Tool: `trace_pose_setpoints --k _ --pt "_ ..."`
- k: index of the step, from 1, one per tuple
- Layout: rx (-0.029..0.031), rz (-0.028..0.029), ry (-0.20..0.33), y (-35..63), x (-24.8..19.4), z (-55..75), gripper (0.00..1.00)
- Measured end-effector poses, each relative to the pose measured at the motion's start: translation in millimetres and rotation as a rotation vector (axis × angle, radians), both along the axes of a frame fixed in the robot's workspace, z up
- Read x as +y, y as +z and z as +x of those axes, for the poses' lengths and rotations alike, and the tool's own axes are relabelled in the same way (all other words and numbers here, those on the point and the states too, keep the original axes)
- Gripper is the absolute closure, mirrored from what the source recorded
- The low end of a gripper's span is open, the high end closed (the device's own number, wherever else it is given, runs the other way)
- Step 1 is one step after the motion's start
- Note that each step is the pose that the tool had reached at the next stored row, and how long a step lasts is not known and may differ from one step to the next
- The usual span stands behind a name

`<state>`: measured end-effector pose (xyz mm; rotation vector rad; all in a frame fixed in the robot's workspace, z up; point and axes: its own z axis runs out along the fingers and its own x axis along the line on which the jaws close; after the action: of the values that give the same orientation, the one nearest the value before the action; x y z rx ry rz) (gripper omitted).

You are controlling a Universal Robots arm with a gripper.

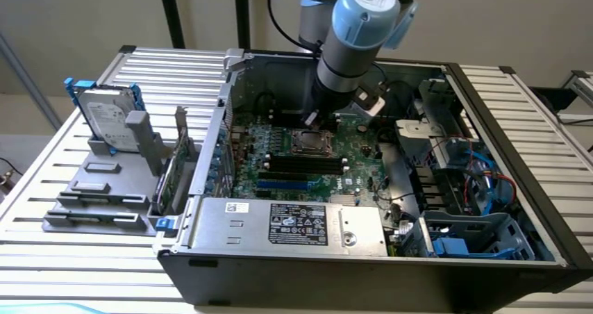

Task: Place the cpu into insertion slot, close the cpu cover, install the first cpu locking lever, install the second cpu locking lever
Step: 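Install the first cpu locking lever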

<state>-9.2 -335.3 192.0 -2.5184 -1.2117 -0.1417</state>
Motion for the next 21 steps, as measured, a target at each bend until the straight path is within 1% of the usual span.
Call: trace_pose_setpoints --k 4,5,11,17,19,21 --pt "0.0009 0.0006 0.007 -0.1 -1.7 1.7 0.89" --pt "0.0013 0.0017 0.009 -0.1 -1.9 2.0 0.89" --pt "0.0026 0.0142 0.019 -1.0 -3.7 3.4 0.89" --pt "0.0041 0.0182 0.031 -2.1 -6.0 4.0 0.89" --pt "0.0047 0.0224 0.034 -2.0 -6.2 4.1 0.89" --pt "0.0049 0.0292 0.037 -2.0 -6.3 4.2 0.89"
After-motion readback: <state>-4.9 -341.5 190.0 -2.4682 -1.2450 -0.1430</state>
